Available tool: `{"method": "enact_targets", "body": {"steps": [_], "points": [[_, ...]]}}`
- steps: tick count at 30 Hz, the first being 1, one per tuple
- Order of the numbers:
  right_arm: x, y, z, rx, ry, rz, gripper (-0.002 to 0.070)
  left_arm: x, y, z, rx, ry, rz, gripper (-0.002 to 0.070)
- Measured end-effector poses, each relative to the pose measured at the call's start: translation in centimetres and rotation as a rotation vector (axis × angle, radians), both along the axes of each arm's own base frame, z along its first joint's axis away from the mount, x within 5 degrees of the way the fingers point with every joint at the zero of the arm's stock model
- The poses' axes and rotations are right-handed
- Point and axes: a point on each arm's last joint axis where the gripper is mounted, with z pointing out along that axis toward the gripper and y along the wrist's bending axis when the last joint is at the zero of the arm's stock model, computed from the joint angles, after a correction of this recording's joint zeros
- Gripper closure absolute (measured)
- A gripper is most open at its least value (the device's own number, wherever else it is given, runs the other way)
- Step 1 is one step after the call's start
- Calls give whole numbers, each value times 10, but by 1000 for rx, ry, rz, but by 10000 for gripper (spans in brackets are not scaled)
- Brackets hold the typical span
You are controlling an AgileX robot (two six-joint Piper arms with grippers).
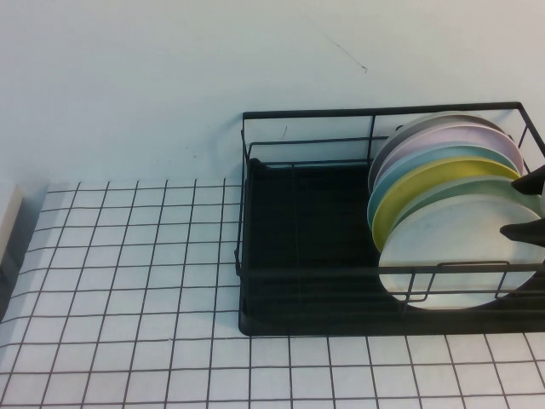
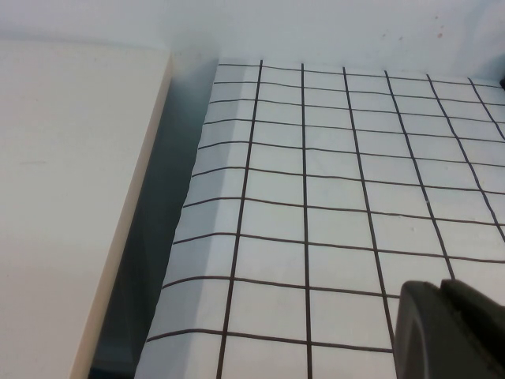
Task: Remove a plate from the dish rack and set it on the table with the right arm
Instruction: Grasp the plate from the shelf
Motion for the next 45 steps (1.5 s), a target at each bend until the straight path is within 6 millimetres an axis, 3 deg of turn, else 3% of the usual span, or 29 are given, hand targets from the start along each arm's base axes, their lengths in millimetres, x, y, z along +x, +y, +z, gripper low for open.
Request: {"method": "enact_targets", "body": {"steps": [8,17,21,25,28,45], "points": [[2,0,-1,-7,-9,3,225,0,0,0,0,0,0,678],[16,1,-17,25,-14,-3,232,0,0,0,0,0,0,678],[22,2,-19,69,-35,-30,341,0,0,0,0,0,0,678],[25,2,-17,100,-50,-53,534,0,0,0,0,0,0,678],[25,2,-18,83,-64,-47,603,0,0,0,0,0,0,678],[28,3,-24,96,-44,-40,604,0,0,0,0,0,0,678]]}}
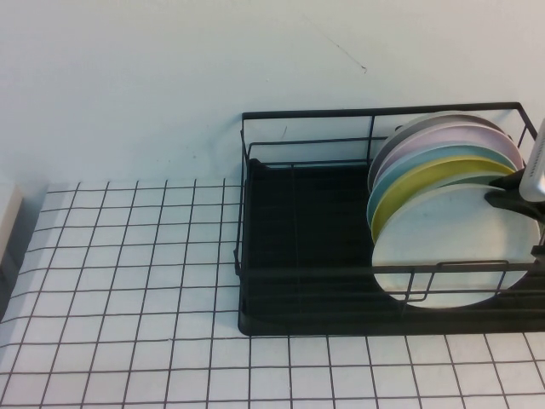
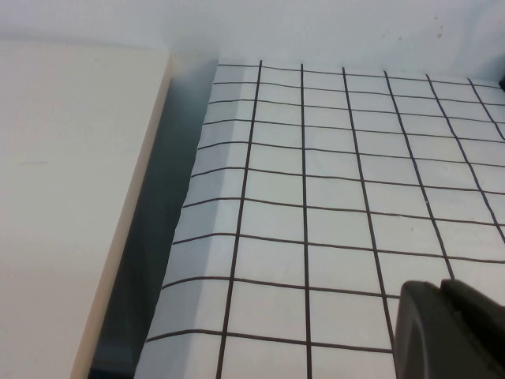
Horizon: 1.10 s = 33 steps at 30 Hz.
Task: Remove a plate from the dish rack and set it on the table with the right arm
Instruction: Grasp the plate from the shelf, then place the plate from the table
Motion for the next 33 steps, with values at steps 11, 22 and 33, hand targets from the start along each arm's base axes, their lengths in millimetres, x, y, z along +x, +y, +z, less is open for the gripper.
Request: {"method": "enact_targets", "body": {"steps": [11,22,33], "points": [[-42,0,76,69,-170,-84,613,0,0,0,0,0,0,678],[-121,12,131,446,114,-206,613,0,0,0,0,0,0,678],[-155,14,9,475,824,-451,614,0,0,0,0,0,0,678]]}}
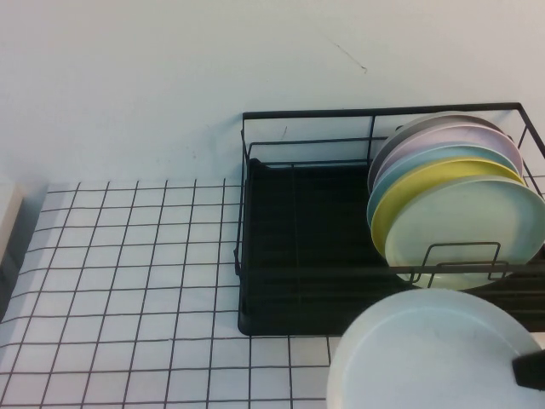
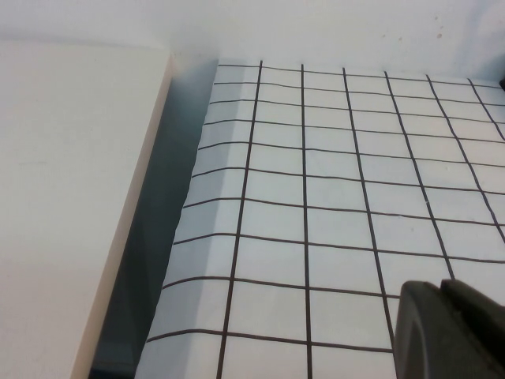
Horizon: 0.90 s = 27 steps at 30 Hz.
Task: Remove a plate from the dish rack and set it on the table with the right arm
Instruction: Place the plate from the table
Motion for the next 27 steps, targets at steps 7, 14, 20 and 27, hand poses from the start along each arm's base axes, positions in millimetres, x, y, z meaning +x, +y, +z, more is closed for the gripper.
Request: {"method": "enact_targets", "body": {"steps": [7,14,20,27], "points": [[23,-7,-58,-83,93,-23,614,0,0,0,0,0,0,678],[45,-5,-89,-59,71,35,521,0,0,0,0,0,0,678],[49,-3,-98,-49,66,68,218,0,0,0,0,0,0,678],[54,-10,-74,-87,76,82,316,0,0,0,0,0,0,678]]}}
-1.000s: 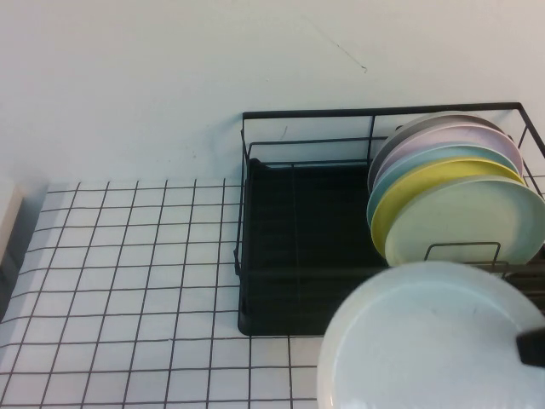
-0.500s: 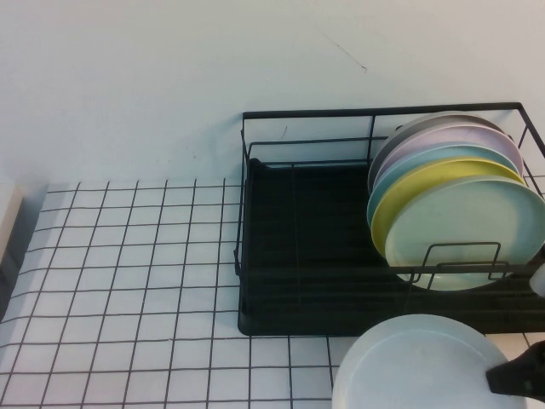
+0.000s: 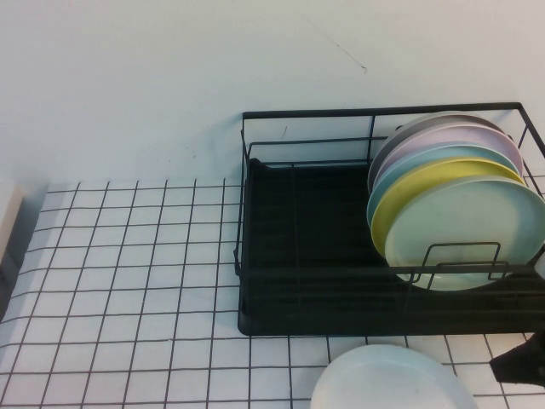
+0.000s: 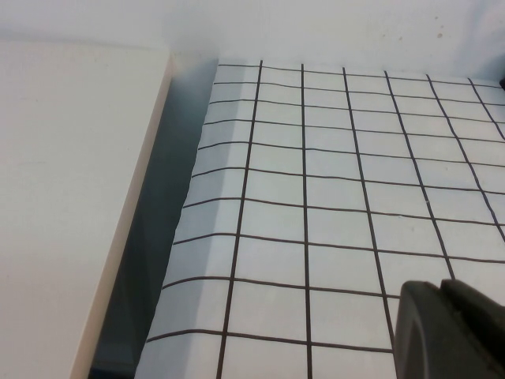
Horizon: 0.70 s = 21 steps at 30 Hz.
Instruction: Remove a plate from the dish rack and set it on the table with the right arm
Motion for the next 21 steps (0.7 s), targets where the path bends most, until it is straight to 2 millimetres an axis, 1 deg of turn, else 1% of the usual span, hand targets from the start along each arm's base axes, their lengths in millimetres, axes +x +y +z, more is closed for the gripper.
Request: {"method": "enact_targets", "body": {"steps": [2,5,7,10,13,16,21], "points": [[-3,-2,13,1,-47,-1,416,0,0,0,0,0,0,678],[-13,-2,39,4,-177,18,584,0,0,0,0,0,0,678],[-22,1,61,22,-300,32,637,0,0,0,0,0,0,678],[-42,6,95,58,-502,48,664,0,0,0,0,0,0,678],[-63,10,124,81,-701,60,671,0,0,0,0,0,0,678],[-85,11,145,75,-864,54,673,0,0,0,0,0,0,678],[-121,14,166,75,-1034,55,676,0,0,0,0,0,0,678]]}}
